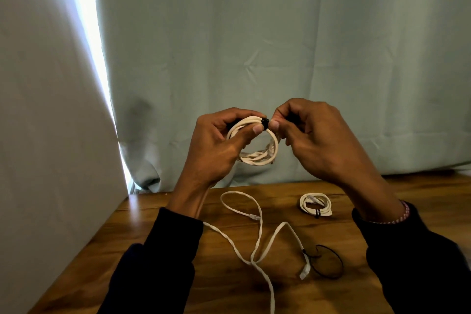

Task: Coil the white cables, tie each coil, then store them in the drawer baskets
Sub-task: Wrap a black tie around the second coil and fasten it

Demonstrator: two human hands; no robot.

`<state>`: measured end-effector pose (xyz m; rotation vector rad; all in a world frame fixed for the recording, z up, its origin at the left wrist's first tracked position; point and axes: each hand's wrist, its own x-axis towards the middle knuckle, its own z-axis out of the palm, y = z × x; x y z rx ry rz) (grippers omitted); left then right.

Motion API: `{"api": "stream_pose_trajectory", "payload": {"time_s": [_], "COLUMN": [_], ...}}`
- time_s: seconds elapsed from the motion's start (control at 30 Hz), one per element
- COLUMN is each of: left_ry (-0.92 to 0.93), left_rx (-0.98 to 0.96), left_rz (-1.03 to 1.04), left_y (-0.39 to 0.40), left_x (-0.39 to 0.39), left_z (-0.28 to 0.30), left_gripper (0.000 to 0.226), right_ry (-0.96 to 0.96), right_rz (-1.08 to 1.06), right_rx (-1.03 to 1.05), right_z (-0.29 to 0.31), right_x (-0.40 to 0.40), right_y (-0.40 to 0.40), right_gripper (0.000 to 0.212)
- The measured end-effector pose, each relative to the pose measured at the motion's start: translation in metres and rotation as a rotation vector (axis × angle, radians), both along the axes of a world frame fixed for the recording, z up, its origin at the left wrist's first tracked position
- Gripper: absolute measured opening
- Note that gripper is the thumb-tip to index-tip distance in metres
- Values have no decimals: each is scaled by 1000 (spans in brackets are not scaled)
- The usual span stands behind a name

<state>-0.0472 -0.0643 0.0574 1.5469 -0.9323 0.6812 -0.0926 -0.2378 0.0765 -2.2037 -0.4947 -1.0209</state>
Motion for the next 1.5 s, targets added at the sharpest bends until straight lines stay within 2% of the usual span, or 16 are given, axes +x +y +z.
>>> {"api": "stream_pose_trajectory", "payload": {"time_s": [0.4, 0.83, 1.13, 1.5], "left_ry": [7, 29, 40, 35], "left_rx": [25, 18, 24, 72], "left_rz": [-15, -56, -24, 1], "left_y": [6, 3, 2, 5], "left_x": [1, 1, 5, 9], "left_z": [2, 1, -1, -3], "left_gripper": [15, 14, 14, 15], "right_ry": [30, 22, -85, -4], "right_rz": [103, 248, 109, 78], "right_rx": [70, -80, -244, -166], "right_z": [2, 8, 2, -2], "right_x": [2, 3, 12, 14], "right_y": [-2, -24, -18, -10], "right_gripper": [7, 10, 12, 9]}}
